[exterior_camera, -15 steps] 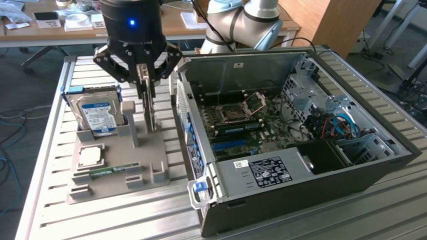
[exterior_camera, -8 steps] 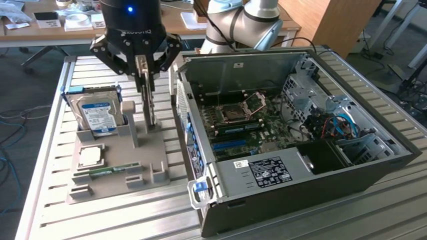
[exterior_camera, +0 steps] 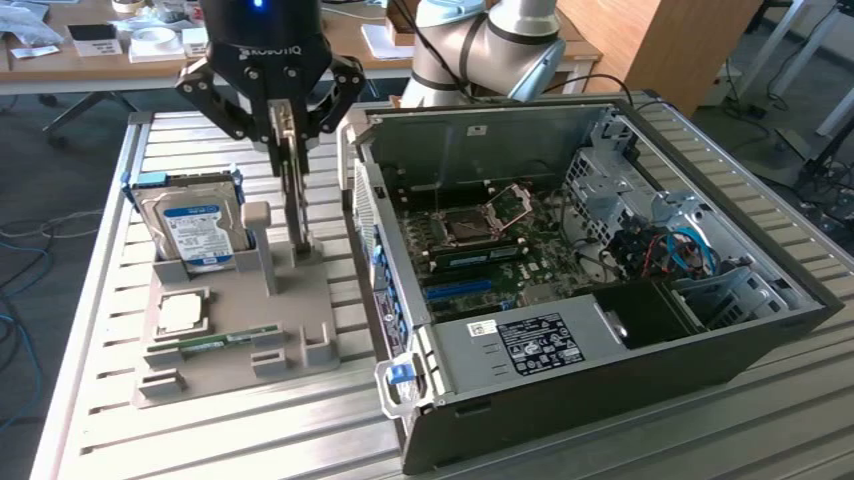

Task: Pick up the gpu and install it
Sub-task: 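Pick up the gpu and move the gpu toward the slot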

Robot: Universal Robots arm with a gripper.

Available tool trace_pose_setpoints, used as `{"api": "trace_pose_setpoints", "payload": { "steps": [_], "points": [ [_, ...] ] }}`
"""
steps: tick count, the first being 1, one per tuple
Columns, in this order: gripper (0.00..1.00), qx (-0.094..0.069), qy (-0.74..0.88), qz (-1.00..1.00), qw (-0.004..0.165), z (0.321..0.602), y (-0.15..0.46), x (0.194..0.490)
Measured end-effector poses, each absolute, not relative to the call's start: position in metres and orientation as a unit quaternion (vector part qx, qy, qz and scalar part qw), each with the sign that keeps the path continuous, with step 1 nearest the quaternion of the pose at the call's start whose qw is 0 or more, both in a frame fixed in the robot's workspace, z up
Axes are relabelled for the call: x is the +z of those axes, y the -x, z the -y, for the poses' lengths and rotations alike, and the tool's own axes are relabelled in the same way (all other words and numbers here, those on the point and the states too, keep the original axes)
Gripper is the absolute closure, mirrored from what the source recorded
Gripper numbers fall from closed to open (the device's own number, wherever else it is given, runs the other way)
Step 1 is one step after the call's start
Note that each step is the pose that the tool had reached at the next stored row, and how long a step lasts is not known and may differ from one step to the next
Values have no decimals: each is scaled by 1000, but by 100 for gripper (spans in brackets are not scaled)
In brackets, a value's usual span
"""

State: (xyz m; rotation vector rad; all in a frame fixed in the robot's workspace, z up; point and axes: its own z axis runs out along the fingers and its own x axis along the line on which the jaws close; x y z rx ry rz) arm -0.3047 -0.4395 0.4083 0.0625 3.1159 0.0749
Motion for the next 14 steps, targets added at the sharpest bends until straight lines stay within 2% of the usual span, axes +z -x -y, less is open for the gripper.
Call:
{"api": "trace_pose_setpoints", "payload": {
  "steps": [14],
  "points": [
    [73, 24, -20, -999, 12, 440, 302, 412]
  ]
}}
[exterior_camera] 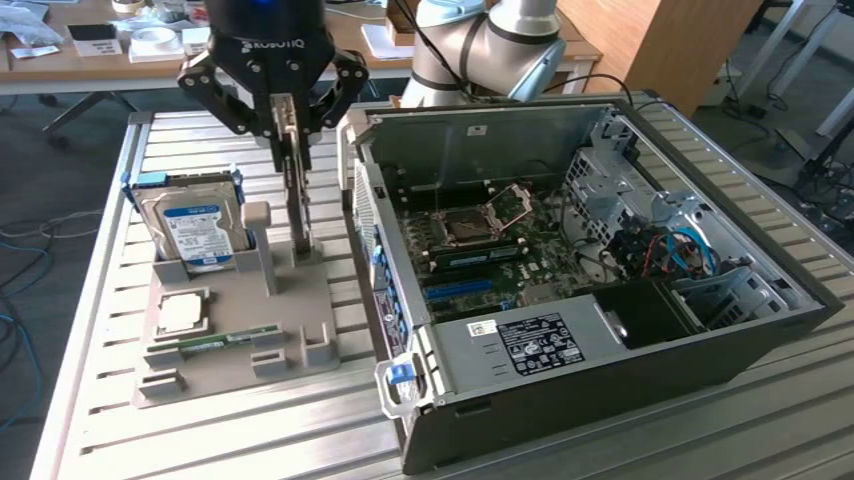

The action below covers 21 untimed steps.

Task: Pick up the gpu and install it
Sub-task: 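Pick up the gpu and move the gpu toward the slot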

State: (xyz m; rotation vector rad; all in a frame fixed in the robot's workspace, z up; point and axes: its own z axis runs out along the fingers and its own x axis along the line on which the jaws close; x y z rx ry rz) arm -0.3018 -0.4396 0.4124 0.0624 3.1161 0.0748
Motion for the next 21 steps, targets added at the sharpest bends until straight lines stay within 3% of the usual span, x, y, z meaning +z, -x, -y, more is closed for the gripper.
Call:
{"api": "trace_pose_setpoints", "payload": {
  "steps": [21],
  "points": [
    [73, 27, -20, -999, 12, 440, 254, 415]
  ]
}}
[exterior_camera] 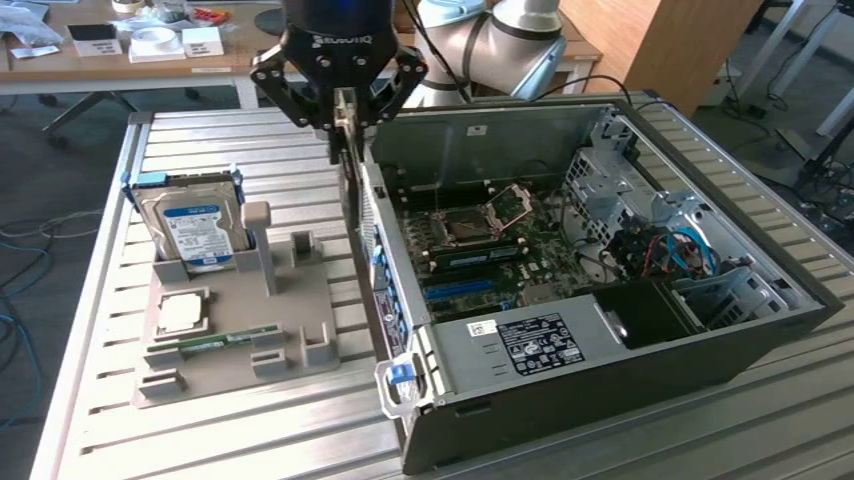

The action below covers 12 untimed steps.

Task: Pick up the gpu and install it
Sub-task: 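Pick up the gpu and move the gpu toward the slot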

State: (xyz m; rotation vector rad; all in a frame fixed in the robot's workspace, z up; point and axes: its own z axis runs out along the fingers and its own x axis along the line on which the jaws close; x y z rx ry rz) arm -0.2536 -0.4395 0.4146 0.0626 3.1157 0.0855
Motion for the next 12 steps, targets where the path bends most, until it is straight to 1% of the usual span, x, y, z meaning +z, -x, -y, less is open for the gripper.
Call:
{"api": "trace_pose_setpoints", "payload": {
  "steps": [12],
  "points": [
    [73, 29, -20, -999, 12, 440, 207, 415]
  ]
}}
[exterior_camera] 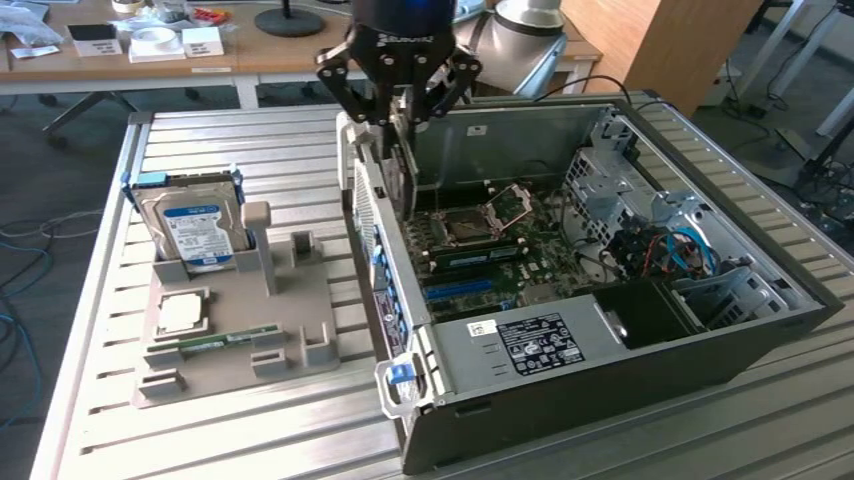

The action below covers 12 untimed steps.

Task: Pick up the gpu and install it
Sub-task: 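Pick up the gpu and move the gpu toward the slot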

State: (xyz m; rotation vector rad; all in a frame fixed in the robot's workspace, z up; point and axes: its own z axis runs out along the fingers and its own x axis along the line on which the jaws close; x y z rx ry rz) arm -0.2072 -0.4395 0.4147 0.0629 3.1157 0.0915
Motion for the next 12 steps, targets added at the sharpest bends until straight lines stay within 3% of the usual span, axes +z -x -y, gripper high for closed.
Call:
{"api": "trace_pose_setpoints", "payload": {
  "steps": [12],
  "points": [
    [73, 31, -20, -999, 12, 440, 155, 415]
  ]
}}
